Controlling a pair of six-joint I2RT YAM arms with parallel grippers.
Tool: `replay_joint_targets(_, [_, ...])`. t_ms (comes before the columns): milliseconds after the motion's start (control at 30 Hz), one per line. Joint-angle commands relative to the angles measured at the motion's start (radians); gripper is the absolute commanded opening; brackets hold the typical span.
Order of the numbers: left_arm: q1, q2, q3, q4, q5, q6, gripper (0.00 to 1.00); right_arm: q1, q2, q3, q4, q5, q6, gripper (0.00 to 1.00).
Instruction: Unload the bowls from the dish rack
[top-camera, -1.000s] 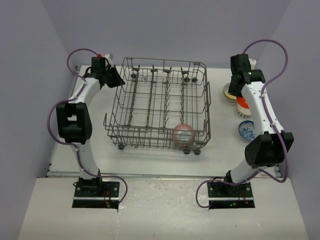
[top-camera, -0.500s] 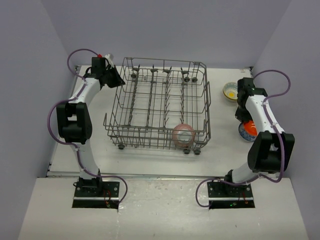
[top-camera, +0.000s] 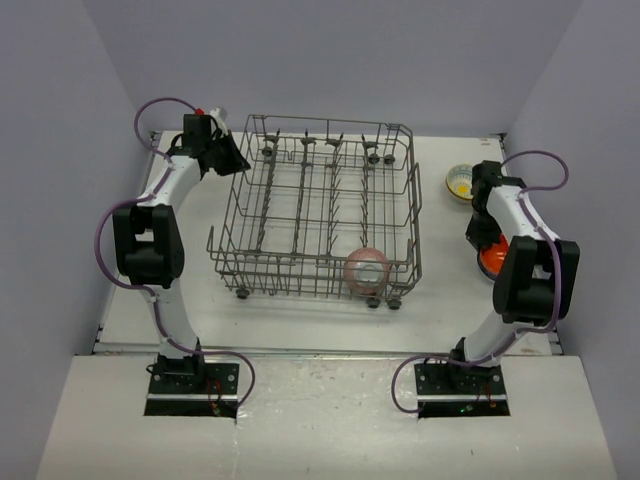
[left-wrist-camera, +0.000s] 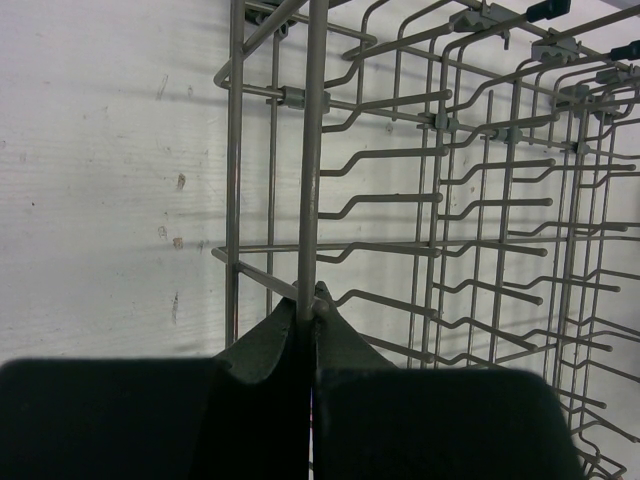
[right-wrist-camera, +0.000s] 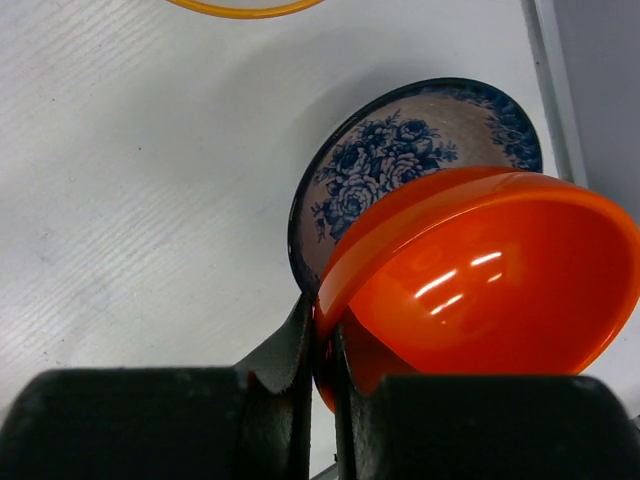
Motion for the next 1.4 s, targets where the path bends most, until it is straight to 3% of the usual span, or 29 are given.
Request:
replay_joint_targets(0, [0.027, 0.076, -0.044, -0.158, -0.120, -0.006, 0.00, -0.014, 0.029, 0.042, 0.029, -0.003, -0.010, 0.00])
replay_joint_targets(367, [0.027, 0.077, -0.029, -0.164, -0.128, -0.003, 0.00, -0.035, 0.098, 0.050, 0.034, -0.043, -0.012, 0.00])
replay_joint_targets(500, [0.027, 0.082, -0.021, -0.169, -0.130, -0.003, 0.00, -0.048, 0.083, 0.031, 0.037, -0.051, -0.009, 0.12])
replay_joint_targets(700, [0.027, 0.086, -0.023, -0.169, -0.130, -0.003, 0.00, -0.055, 0.051, 0.008, 0.034, -0.046, -0.003, 0.18])
replay_joint_targets(900, [0.051, 0.089, -0.024, -0.167, -0.131, -0.003, 0.00, -0.063, 0.008, 0.008, 0.019, -0.037, 0.006, 0.32])
replay_joint_targets(933, [0.051, 0.089, -0.024, -0.169, -0.130, -0.004, 0.00, -0.063, 0.000, 0.008, 0.017, -0.037, 0.008, 0.38])
replay_joint_targets(1100, [0.050, 0.092, -0.026, -0.169, -0.128, -0.004, 0.00, -0.057, -0.098, 0.042, -0.017, -0.025, 0.029, 0.44])
replay_joint_targets(1267, [0.050, 0.100, -0.023, -0.166, -0.139, -0.001, 0.00, 0.055, -0.204, 0.238, -0.069, 0.017, 0.022, 0.51])
replay_joint_targets(1367, [0.051, 0.112, 0.003, -0.175, -0.157, 0.009, 0.00, 0.201, -0.197, 0.440, -0.087, -0.044, -0.106, 0.56])
